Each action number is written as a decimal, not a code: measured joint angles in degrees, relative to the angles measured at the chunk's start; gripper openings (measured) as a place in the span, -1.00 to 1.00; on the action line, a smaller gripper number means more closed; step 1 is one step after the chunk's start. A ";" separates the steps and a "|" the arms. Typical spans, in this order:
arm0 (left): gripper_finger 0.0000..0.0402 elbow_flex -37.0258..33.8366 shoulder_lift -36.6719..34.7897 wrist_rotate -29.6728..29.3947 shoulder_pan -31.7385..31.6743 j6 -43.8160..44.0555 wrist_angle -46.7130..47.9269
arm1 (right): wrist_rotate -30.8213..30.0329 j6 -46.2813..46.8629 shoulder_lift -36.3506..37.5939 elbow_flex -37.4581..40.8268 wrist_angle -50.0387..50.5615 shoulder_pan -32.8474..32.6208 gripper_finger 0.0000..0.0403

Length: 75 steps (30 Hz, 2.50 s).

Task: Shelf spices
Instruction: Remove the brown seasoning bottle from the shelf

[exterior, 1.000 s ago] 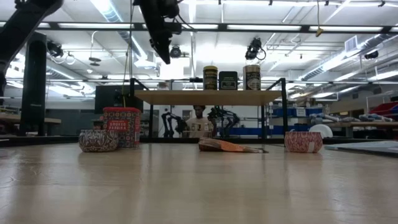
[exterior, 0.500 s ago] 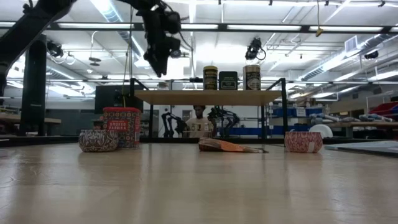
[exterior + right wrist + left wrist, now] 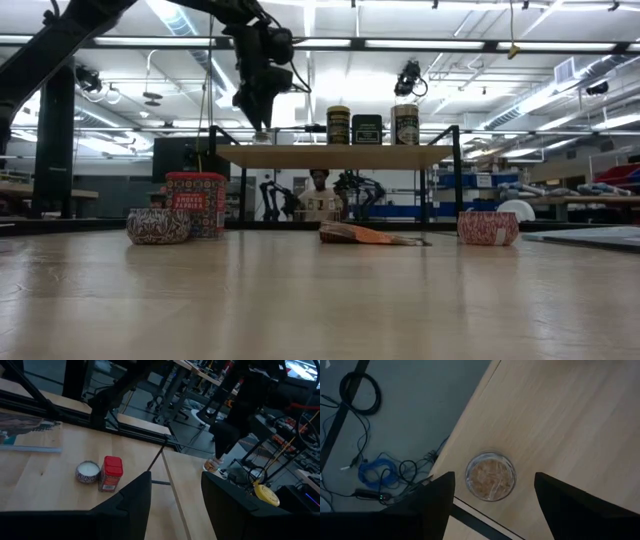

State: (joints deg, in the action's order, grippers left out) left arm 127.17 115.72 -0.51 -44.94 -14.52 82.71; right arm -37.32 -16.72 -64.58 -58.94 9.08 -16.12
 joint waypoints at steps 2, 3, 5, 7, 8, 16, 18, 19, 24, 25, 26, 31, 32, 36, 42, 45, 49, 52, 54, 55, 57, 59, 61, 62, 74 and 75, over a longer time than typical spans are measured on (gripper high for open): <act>0.39 0.00 0.00 -0.28 0.01 0.02 -0.03 | 0.00 0.01 0.00 0.00 0.00 0.00 -0.14; 0.39 0.00 0.00 -0.51 0.01 0.00 -0.19 | 0.00 0.01 0.00 0.00 0.00 0.00 -0.14; 0.39 0.00 0.00 -1.33 0.03 0.02 -0.49 | 0.00 0.01 0.00 0.00 0.00 0.00 -0.14; 0.39 0.00 0.00 -1.50 0.01 0.02 -0.63 | 0.00 0.01 0.00 0.00 0.00 0.00 -0.14; 0.40 0.00 0.00 -1.52 0.01 0.02 -0.64 | 0.00 0.01 0.00 0.00 0.00 0.00 -0.14; 0.40 0.00 0.80 -1.31 0.03 1.51 -0.18 | 0.00 0.01 0.00 0.00 0.00 0.00 -0.14; 0.40 0.00 1.33 -1.52 0.03 1.53 0.14 | 0.00 0.01 0.00 0.00 0.02 0.00 -0.14; 0.40 0.00 1.52 -1.48 0.01 1.54 -0.05 | 0.02 0.01 0.00 0.00 0.02 0.00 -0.14; 0.40 0.00 2.76 -1.42 0.03 1.55 0.05 | 0.37 0.01 0.00 0.00 0.00 0.00 -0.14; 0.40 0.00 2.91 -1.42 0.03 1.55 0.11 | 0.48 0.01 0.00 0.00 0.02 0.00 -0.14; 0.40 -0.02 2.96 -1.42 0.03 1.51 0.12 | 0.50 0.01 0.00 0.00 0.02 0.00 -0.14; 0.39 -0.02 2.84 -1.38 0.03 0.95 -0.38 | 0.50 -0.08 0.00 0.00 0.02 0.00 -0.14; 0.37 -0.02 2.86 -1.37 0.03 0.98 -0.12 | 0.51 -0.08 0.00 0.00 0.02 0.00 -0.14; 0.23 -0.02 2.86 -0.85 0.03 0.58 0.09 | 0.52 -0.12 0.00 0.00 0.02 0.00 -0.14; -0.02 0.00 2.84 -0.74 0.05 0.25 0.63 | 0.52 -0.23 0.00 0.00 0.02 0.00 -0.14; -0.11 0.02 2.78 -0.76 0.05 0.17 0.90 | 0.52 -0.28 0.00 0.00 0.02 0.00 -0.14; -0.14 0.04 2.75 -0.76 0.08 0.17 0.97 | 0.52 -0.28 0.00 0.00 0.02 0.00 -0.14; -0.15 0.04 2.73 -0.80 0.40 0.11 1.01 | 0.52 -0.28 0.00 0.00 0.02 0.00 -0.14; -0.15 0.04 2.73 -0.63 0.76 -0.21 1.14 | 0.52 -0.28 0.00 0.00 0.02 0.00 -0.14; -0.15 0.04 2.73 0.02 0.94 -0.35 1.21 | 0.52 -0.30 0.00 0.00 0.02 0.00 -0.14; -0.16 0.04 2.73 0.68 1.43 -1.18 1.25 | 0.52 -0.34 0.00 0.00 0.00 0.00 -0.14; -0.16 0.04 2.73 0.84 2.00 -2.72 1.28 | 0.52 -0.37 0.00 0.00 0.02 0.00 -0.14; -0.16 0.04 2.73 0.85 2.70 -4.35 1.40 | 0.52 -0.39 0.00 0.00 0.00 0.02 -0.14; -0.16 0.04 2.73 0.87 3.10 -5.19 1.58 | 0.52 -0.39 0.00 0.00 0.00 0.00 -0.14; -0.26 5.03 2.67 0.63 8.13 -7.32 4.43 | 0.53 -0.85 0.00 0.00 0.02 0.02 -0.14; -0.29 6.13 2.67 1.25 8.81 -7.15 4.51 | 0.55 -1.01 0.00 0.00 0.02 0.02 -0.14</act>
State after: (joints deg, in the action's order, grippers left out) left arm 133.31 118.39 0.73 -36.13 -21.67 87.23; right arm -36.77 -17.73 -64.58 -58.94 9.10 -16.10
